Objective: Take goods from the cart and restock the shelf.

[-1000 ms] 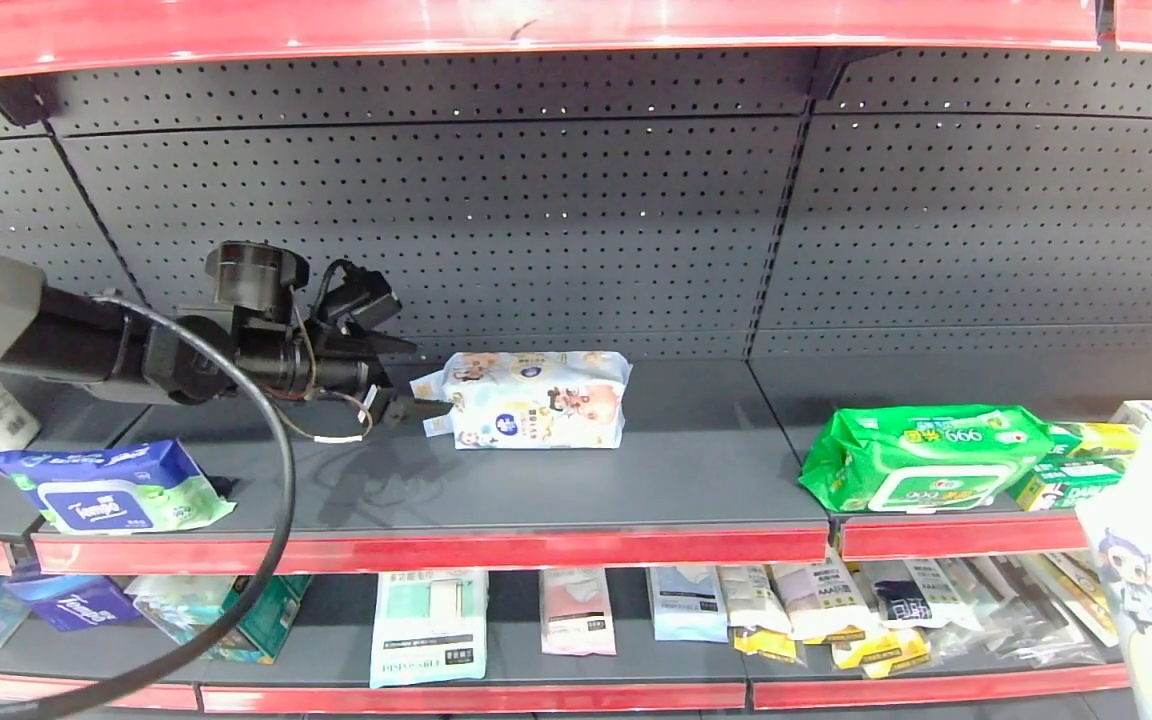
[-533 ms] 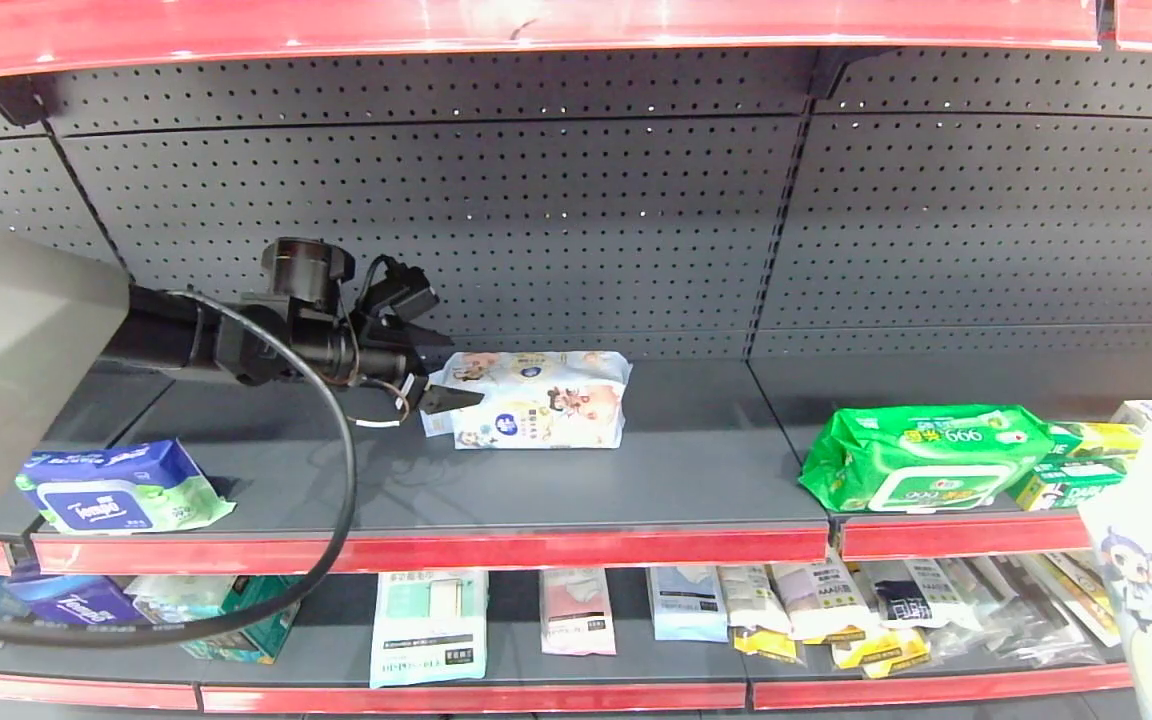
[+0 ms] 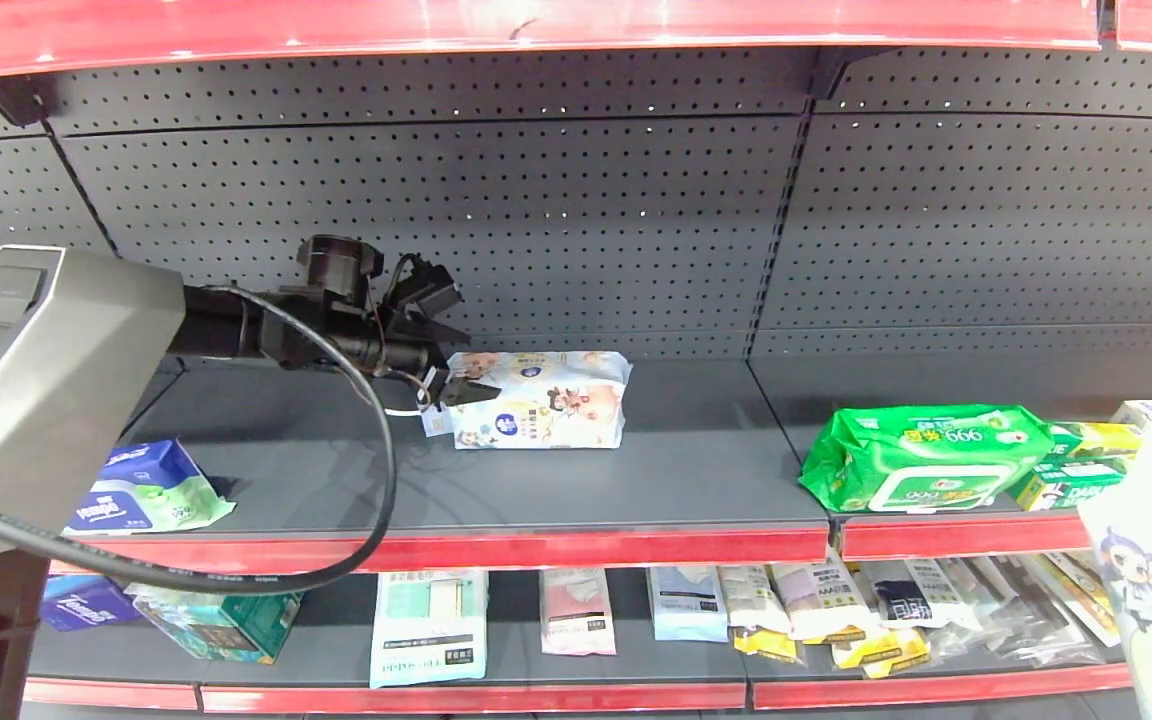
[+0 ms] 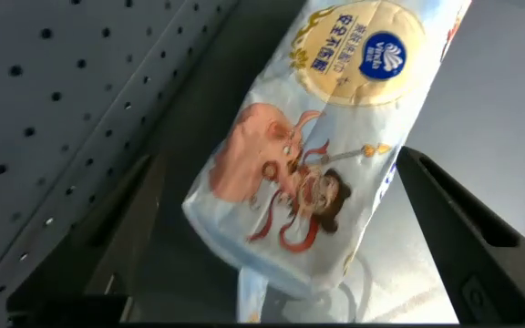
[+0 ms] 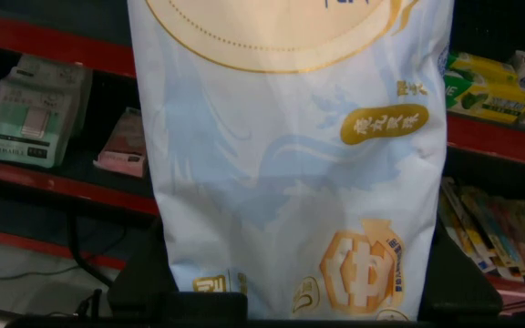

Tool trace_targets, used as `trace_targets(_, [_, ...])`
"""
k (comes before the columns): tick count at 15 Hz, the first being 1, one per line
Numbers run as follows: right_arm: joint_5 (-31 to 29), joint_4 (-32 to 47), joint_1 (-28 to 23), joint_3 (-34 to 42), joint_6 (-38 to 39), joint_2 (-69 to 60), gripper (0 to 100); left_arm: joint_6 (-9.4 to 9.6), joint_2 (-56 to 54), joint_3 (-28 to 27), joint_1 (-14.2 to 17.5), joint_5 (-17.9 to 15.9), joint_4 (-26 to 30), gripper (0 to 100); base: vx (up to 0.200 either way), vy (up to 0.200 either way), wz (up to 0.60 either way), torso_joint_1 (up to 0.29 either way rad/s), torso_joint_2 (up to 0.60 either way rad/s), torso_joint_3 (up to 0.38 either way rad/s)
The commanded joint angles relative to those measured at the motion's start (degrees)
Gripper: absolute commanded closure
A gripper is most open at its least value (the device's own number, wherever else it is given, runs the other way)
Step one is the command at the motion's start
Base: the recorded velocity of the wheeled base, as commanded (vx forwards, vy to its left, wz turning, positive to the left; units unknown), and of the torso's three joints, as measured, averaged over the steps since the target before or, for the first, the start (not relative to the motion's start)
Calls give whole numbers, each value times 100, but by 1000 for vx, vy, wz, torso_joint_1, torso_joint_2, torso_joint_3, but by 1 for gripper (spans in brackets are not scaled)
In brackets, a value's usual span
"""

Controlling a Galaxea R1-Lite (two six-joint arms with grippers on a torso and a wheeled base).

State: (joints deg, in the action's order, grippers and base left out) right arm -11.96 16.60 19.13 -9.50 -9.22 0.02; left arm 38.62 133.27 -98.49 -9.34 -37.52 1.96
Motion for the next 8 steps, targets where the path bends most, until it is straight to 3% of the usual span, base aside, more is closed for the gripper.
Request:
trace_targets(1, [1,1,3,0,-1,-2,100,-4,129,-92,-51,-1,6,0,0,0,0,0,0,0])
trace_targets(4, [1,1,3,0,-1,-2,100,5,340,-426,-95,-1,155,0,0,0,0,0,0,0])
trace_targets(8, [1,1,-5,0,-1,-2,100,5,437,-470,-191,-1,199,0,0,0,0,0,0,0])
